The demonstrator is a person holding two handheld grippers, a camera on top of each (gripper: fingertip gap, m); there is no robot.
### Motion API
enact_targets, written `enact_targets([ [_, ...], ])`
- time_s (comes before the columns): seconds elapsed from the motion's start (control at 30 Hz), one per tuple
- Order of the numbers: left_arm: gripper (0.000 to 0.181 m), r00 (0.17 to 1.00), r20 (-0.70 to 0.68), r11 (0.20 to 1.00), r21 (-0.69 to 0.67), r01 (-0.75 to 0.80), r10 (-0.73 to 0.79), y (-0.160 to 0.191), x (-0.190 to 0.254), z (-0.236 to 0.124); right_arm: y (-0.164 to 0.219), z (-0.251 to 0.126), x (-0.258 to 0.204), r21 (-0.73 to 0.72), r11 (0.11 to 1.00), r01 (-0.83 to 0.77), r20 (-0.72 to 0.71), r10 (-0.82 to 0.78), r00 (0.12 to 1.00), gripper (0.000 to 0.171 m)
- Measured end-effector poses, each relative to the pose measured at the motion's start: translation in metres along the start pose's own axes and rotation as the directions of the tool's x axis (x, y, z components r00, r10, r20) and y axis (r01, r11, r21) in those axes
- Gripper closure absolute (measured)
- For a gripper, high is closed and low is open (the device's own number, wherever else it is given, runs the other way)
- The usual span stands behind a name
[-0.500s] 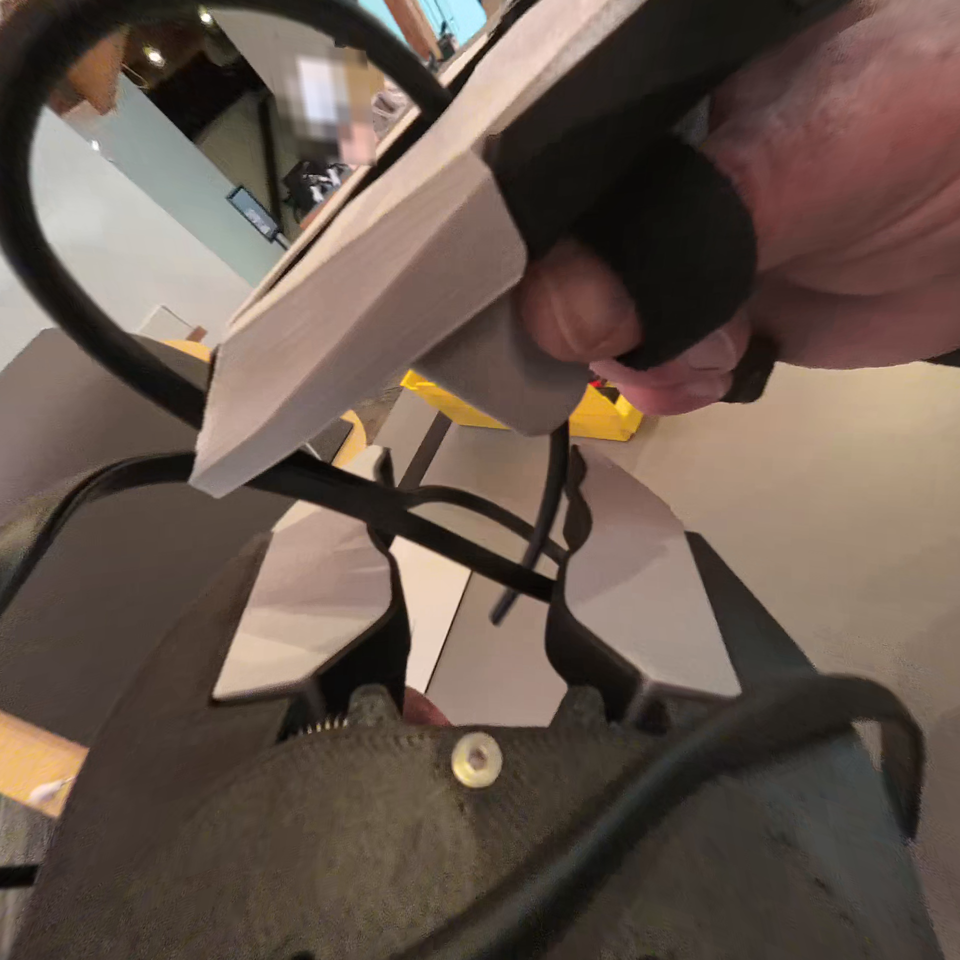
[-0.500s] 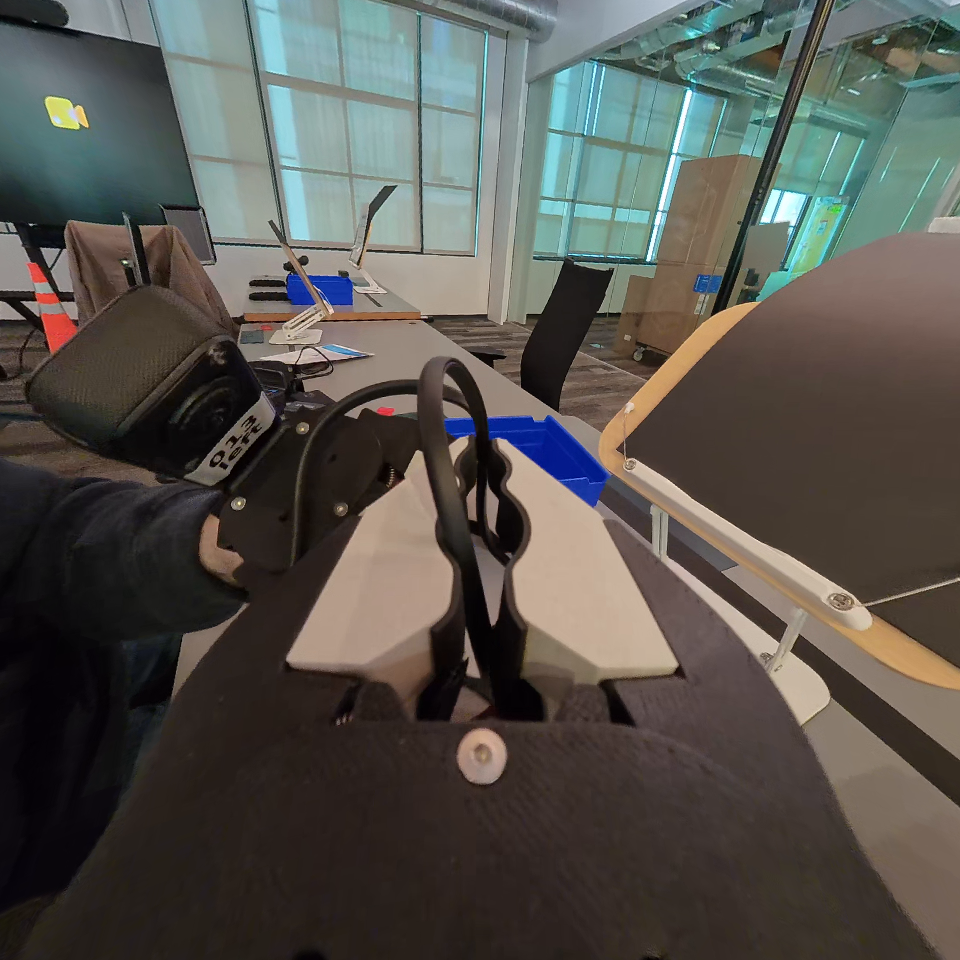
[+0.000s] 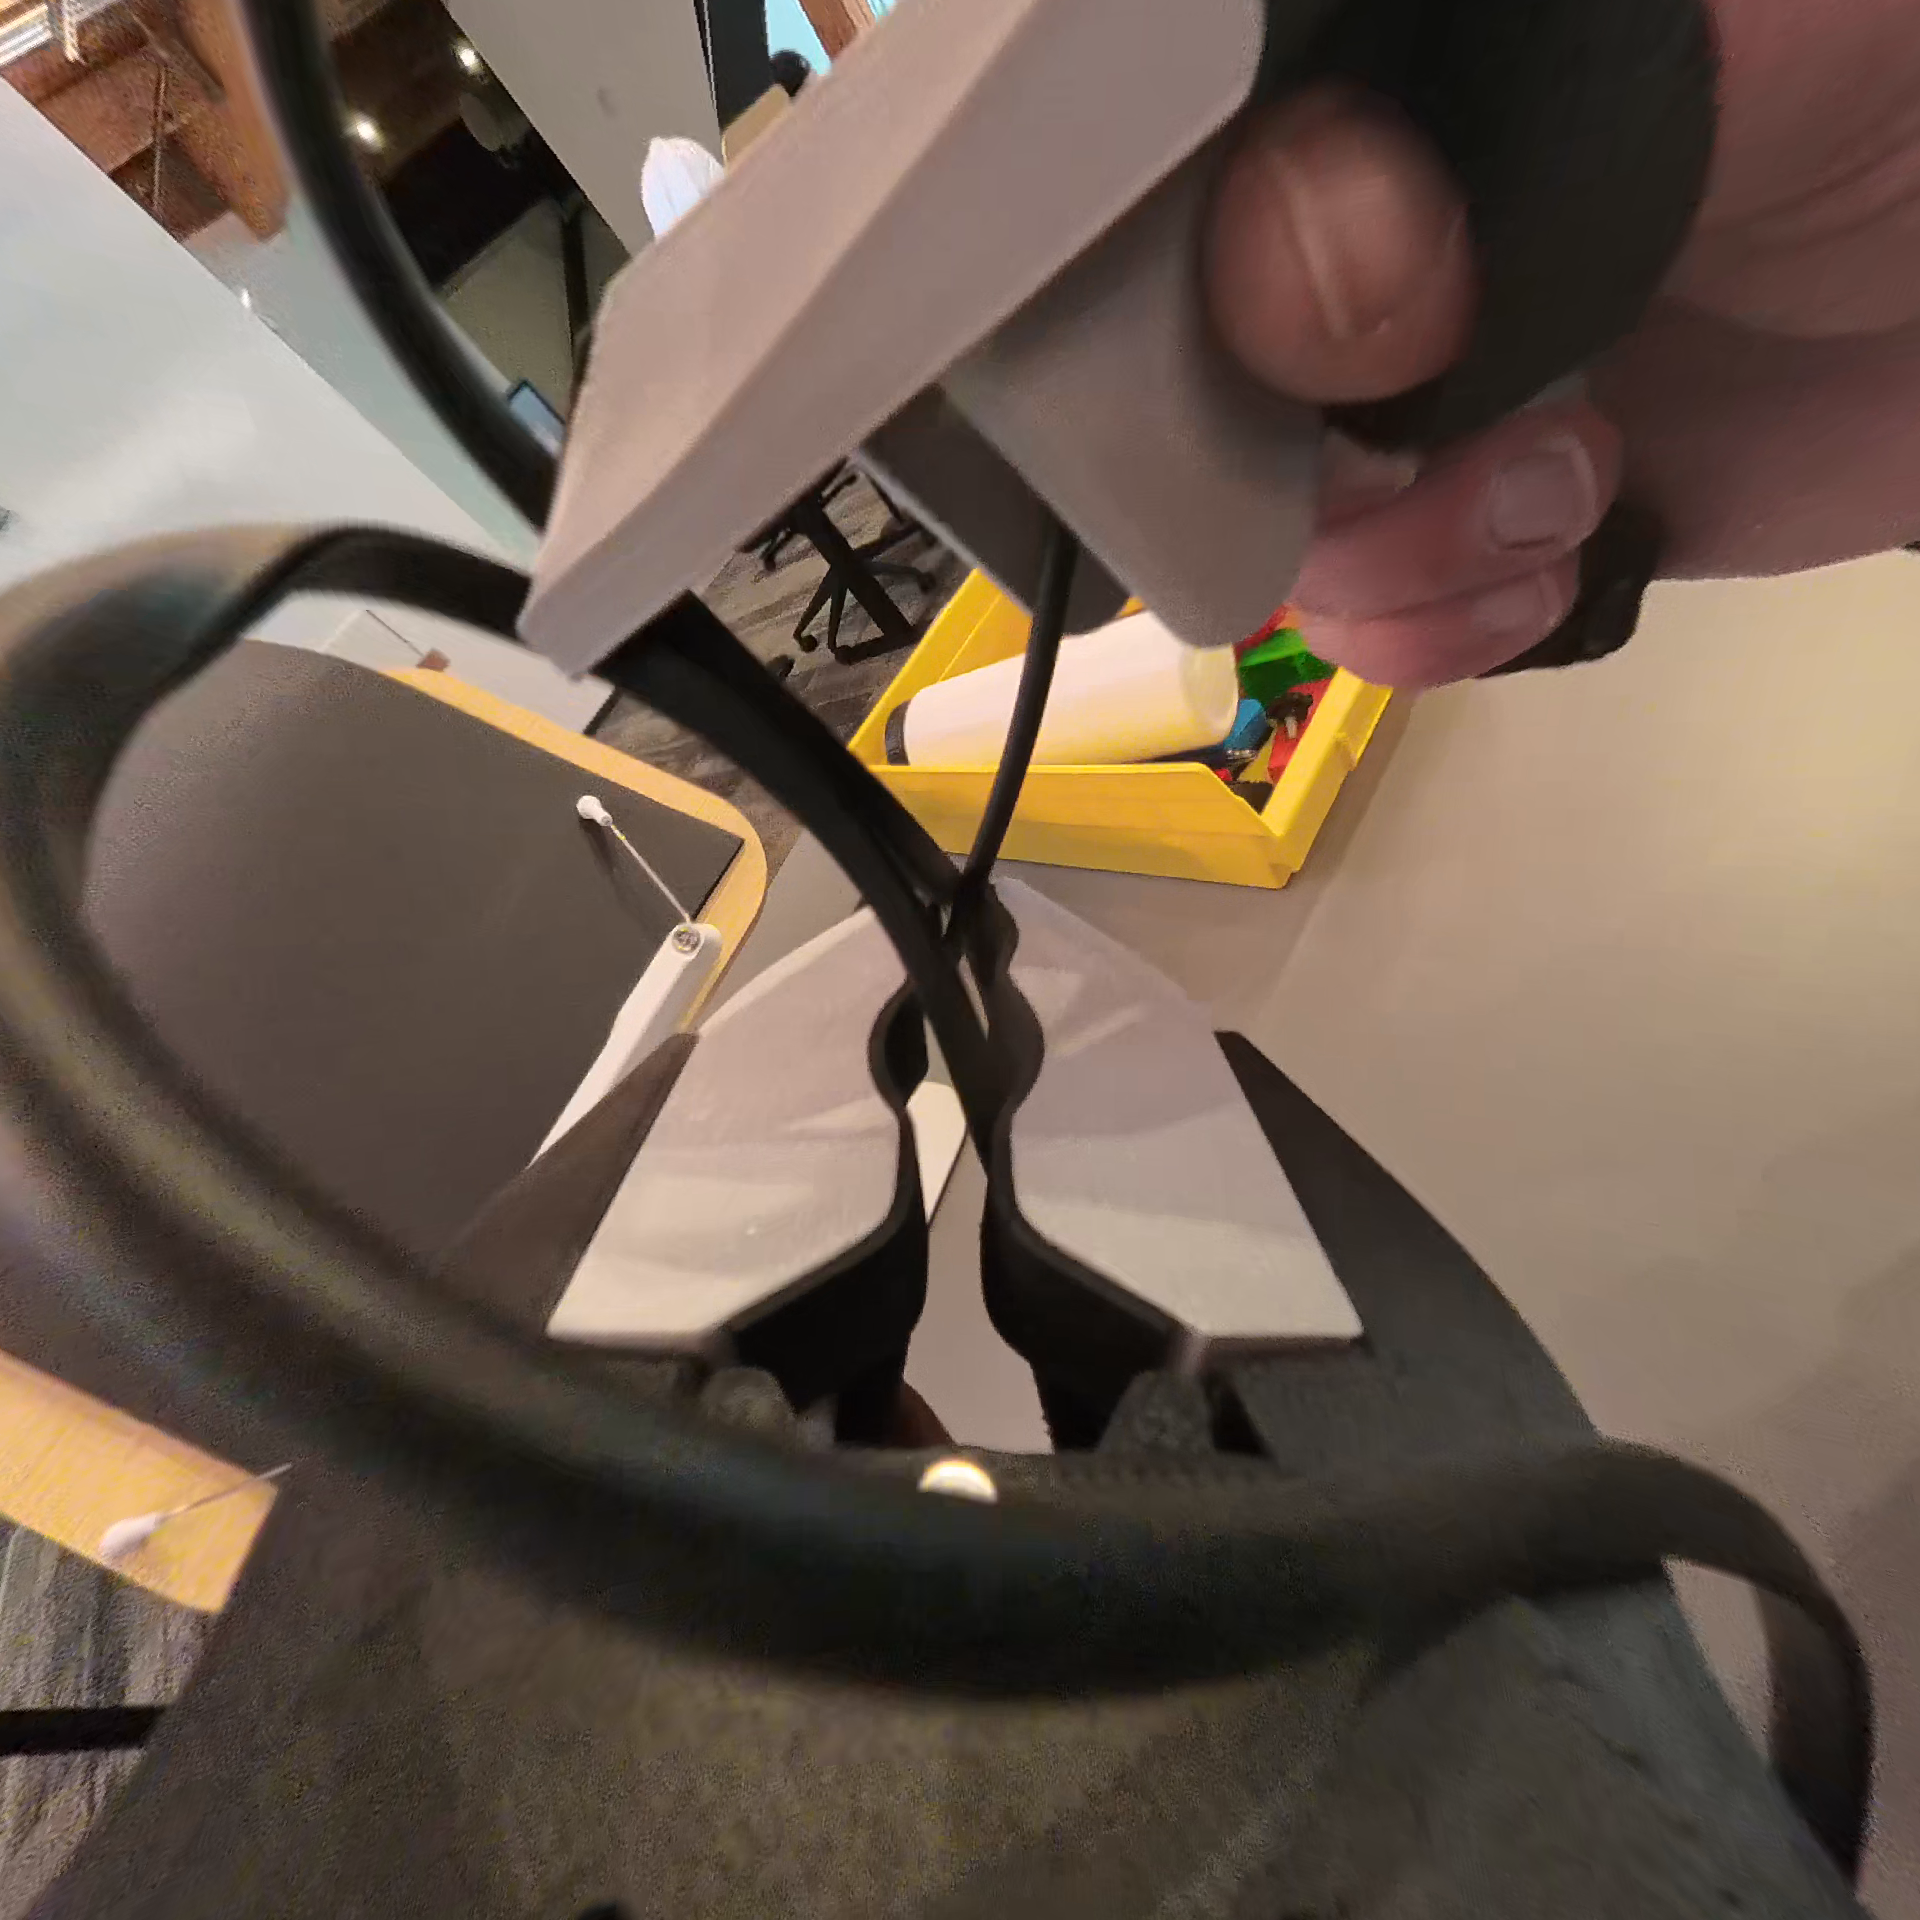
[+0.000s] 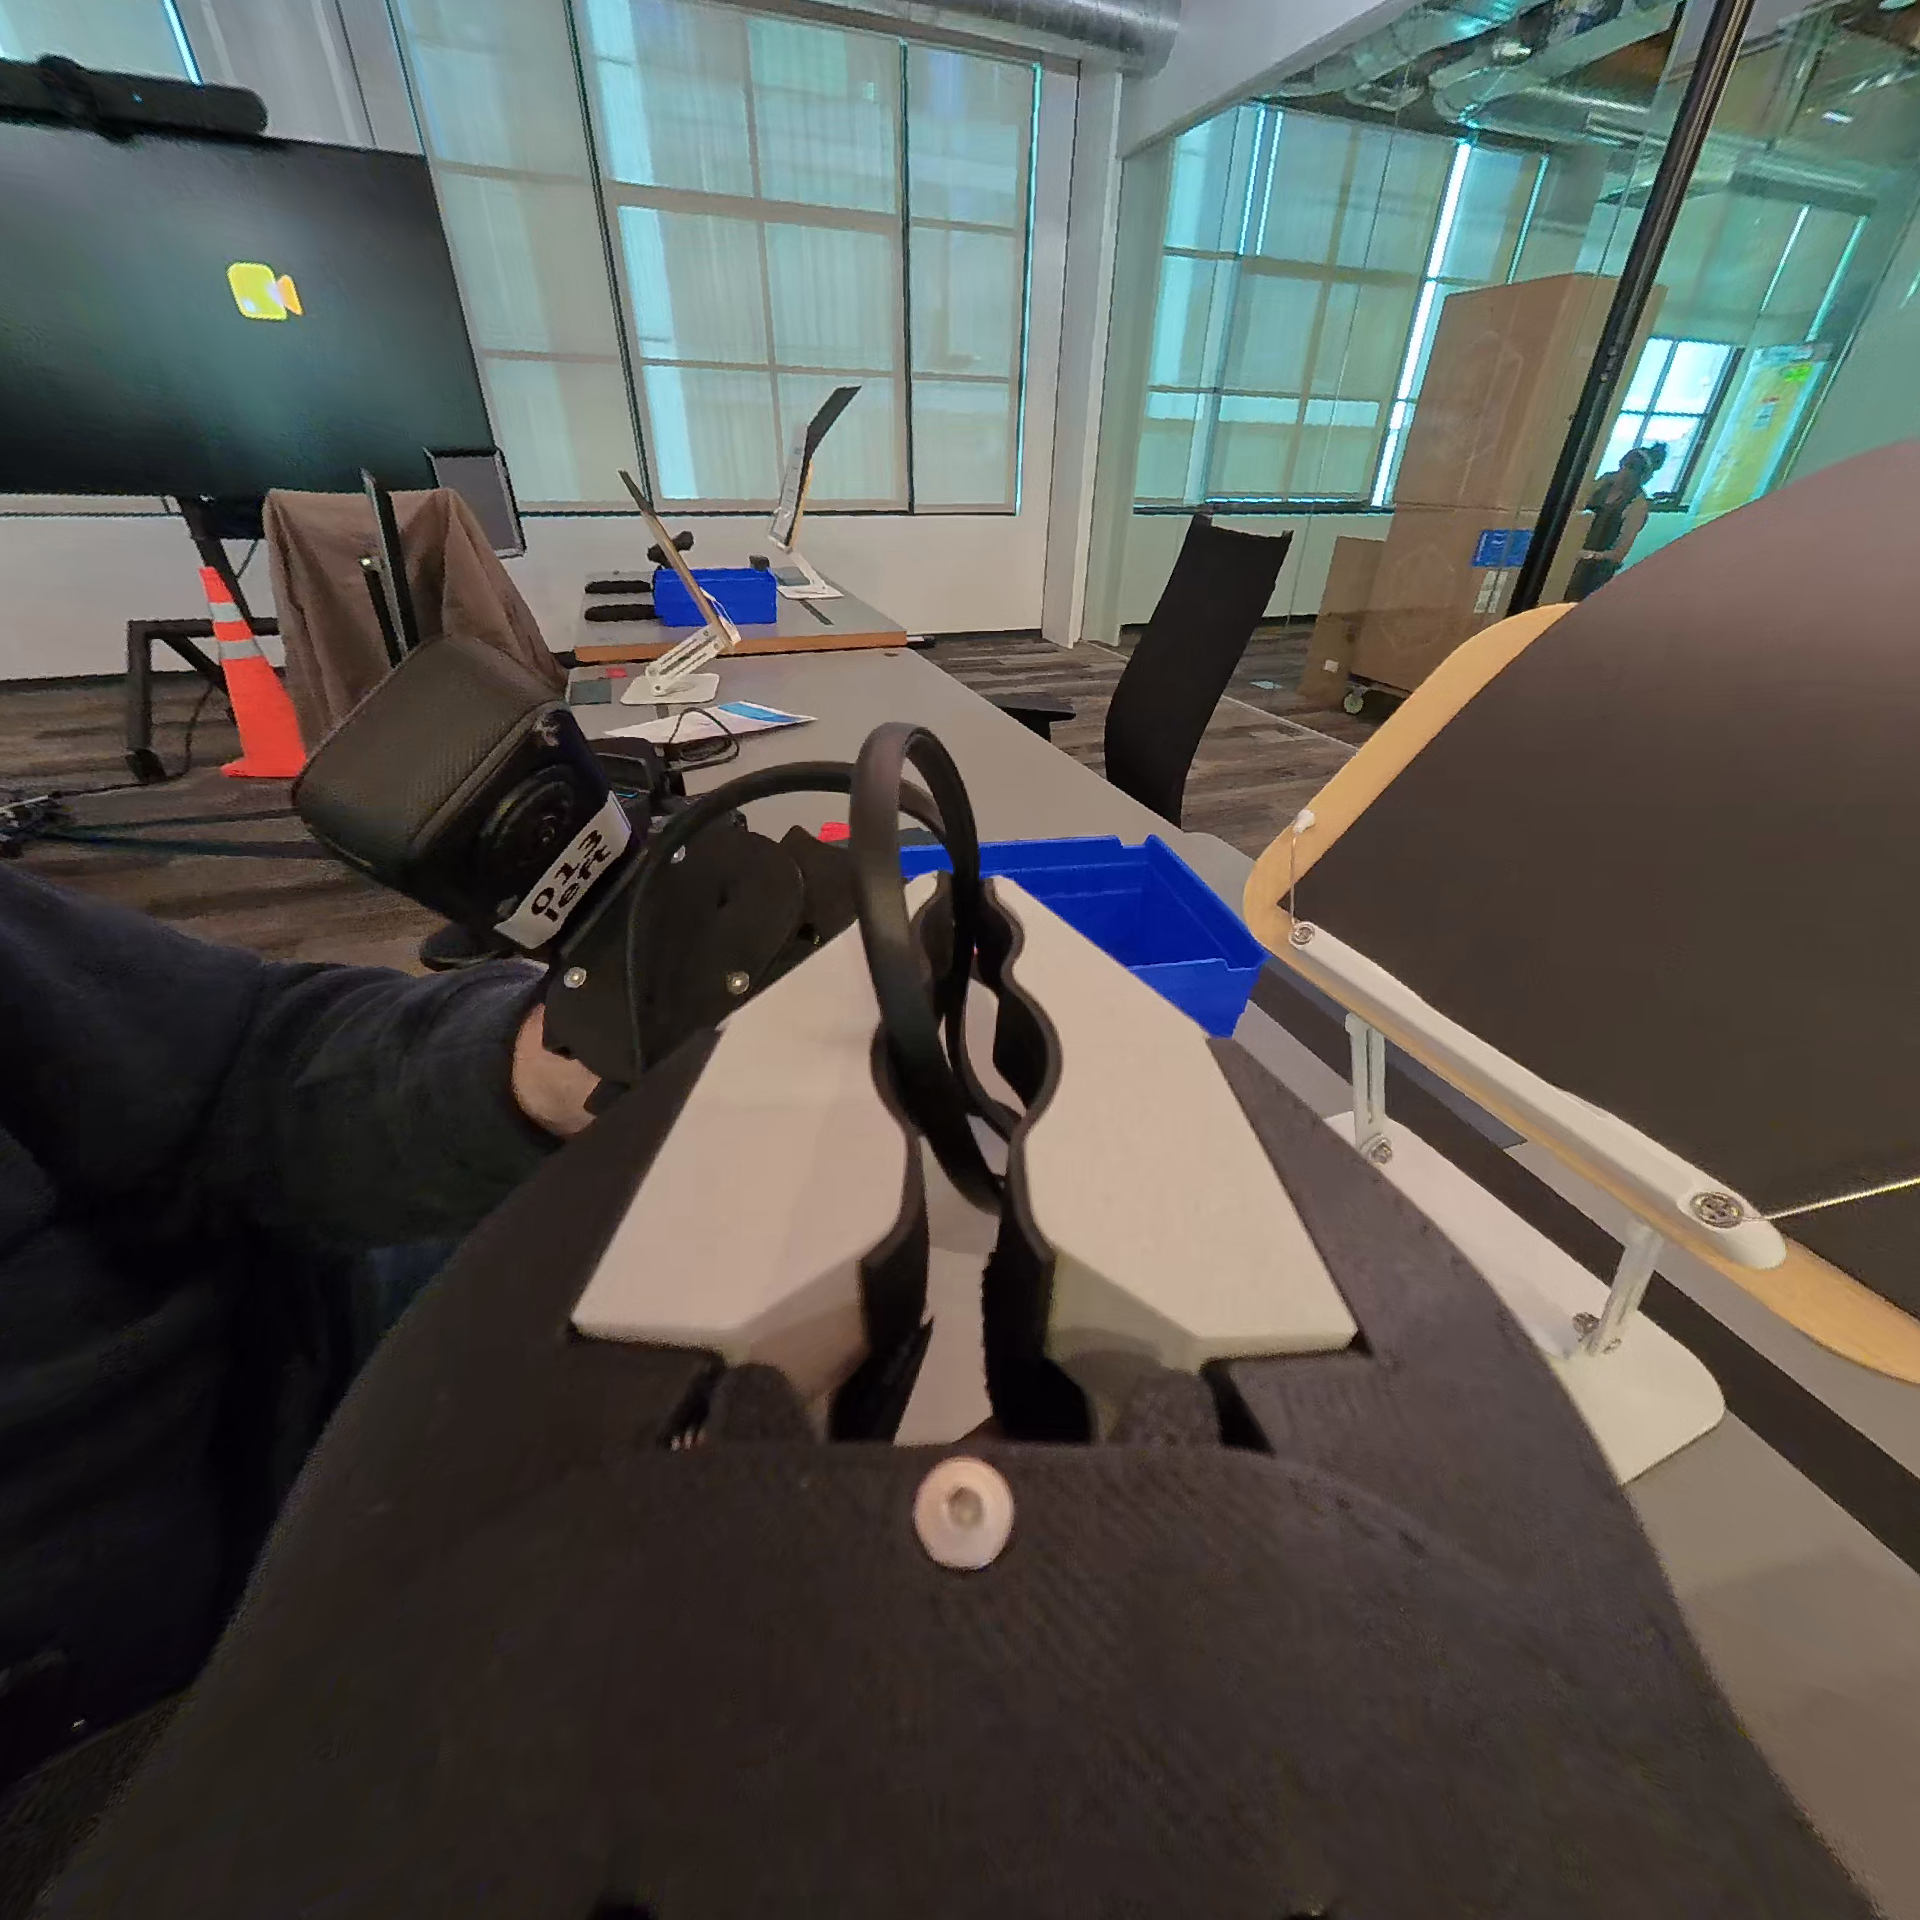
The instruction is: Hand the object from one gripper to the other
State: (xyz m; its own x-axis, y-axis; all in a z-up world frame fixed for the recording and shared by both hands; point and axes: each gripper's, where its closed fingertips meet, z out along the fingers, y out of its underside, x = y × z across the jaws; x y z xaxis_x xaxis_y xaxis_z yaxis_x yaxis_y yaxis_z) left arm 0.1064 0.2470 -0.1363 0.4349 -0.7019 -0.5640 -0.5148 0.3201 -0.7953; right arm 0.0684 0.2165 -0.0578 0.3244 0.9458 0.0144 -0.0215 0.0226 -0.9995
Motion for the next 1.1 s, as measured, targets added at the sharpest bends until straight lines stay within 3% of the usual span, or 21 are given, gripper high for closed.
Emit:
enact_targets([
  [0.6, 0.176, 0.996, -0.084, 0.999, -0.052, 0.0, -0.005, 0.012, -0.009, -0.018, 0.02, -0.044, 0.03, 0.105, 0.988, -0.117, -0.07, 0.125, 0.99, 0.17],
  [0.87, 0.177, 0.992, -0.122, 0.994, -0.098, -0.043, 0.031, 0.017, -0.008, -0.016, 0.028, -0.048, 0.027, 0.096, 0.988, -0.119, -0.063, 0.125, 0.99, 0.169],
  [1.1, 0.177, 0.984, -0.068, 0.974, -0.148, -0.172, 0.164, 0.015, -0.026, -0.022, 0.03, -0.058, 0.026, 0.037, 0.999, -0.037, -0.125, 0.041, 0.991, 0.127],
])
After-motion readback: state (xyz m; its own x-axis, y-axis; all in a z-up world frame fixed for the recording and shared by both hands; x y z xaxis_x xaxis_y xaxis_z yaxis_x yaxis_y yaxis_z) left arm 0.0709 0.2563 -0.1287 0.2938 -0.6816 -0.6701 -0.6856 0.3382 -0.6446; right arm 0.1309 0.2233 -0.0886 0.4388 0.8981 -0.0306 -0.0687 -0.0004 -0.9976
